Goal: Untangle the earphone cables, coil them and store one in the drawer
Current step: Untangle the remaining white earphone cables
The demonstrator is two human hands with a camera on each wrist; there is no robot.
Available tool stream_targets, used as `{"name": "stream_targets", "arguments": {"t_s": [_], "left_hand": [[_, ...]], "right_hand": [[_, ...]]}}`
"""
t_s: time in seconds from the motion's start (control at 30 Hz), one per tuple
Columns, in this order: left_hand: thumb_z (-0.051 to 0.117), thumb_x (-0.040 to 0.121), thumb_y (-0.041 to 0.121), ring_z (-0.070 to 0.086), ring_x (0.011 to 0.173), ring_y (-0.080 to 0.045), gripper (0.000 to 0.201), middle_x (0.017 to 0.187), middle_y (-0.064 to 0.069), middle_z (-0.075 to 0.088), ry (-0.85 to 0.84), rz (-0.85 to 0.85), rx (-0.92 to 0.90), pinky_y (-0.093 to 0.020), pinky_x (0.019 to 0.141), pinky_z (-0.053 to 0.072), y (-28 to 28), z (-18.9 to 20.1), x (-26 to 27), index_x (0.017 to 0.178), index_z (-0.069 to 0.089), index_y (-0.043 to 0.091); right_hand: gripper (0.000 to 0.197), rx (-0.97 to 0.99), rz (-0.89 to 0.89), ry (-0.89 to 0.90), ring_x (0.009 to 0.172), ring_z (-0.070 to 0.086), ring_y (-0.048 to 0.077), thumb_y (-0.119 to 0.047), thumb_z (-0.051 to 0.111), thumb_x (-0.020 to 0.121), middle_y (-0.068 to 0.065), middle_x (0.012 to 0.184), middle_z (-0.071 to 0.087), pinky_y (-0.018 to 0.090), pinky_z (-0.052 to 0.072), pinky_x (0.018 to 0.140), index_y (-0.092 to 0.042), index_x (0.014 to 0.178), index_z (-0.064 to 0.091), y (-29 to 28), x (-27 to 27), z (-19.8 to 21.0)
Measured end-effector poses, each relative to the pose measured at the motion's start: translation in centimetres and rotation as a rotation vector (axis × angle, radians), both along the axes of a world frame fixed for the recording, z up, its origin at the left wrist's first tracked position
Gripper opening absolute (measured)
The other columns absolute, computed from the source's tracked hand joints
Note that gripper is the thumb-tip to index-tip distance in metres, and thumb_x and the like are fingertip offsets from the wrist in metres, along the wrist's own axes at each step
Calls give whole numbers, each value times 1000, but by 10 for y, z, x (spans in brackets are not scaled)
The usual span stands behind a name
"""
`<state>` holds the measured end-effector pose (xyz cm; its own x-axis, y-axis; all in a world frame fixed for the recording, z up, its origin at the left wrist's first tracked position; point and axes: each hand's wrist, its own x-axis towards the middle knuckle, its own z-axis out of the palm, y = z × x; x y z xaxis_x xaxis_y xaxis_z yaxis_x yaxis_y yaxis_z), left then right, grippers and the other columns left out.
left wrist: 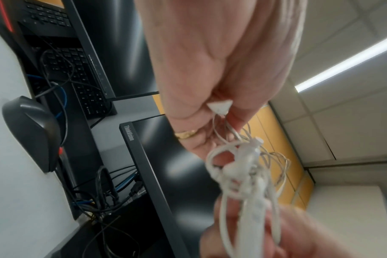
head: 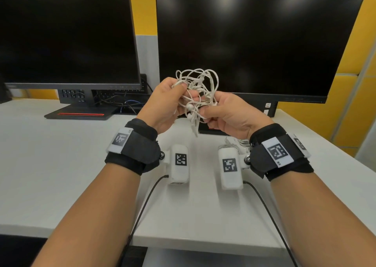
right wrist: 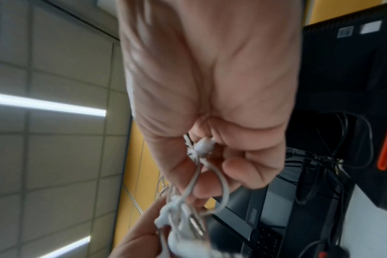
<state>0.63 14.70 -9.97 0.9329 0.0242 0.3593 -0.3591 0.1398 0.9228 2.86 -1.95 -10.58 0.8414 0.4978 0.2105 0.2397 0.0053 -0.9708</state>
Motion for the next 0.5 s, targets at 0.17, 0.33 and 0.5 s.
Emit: {"name": "stream_targets", "arguments": {"t_s": [0.17,0.33,0.5], "left_hand": [[40,103,17,61,60,-8,10,77,-1,66,-2,115,23,-21,54,50,3,0,2,106,49,15],[39,104,16,65,68,-13,15,83,-6,63,20,43,-70,-23,63,57,0,0,2,114,49,11],[39,104,18,66,72,-11,19,95,-8,65,10,47,-46,-21,61,54,0,0,1,119,47,11]], "right_hand": [[13,-32,37,46,53,39,8,-4,61,90,5,77,52,21,33,54,-5,103,64,-5,-1,3],[14,-222,19,-55,50,26,11,-14,74,83,2,64,40,25,21,48,-13,96,70,-5,-3,1],[4,-205,-82,-76,65,54,10,-15,64,93,0,75,59,25,39,61,-15,98,64,-6,2,-1]]}}
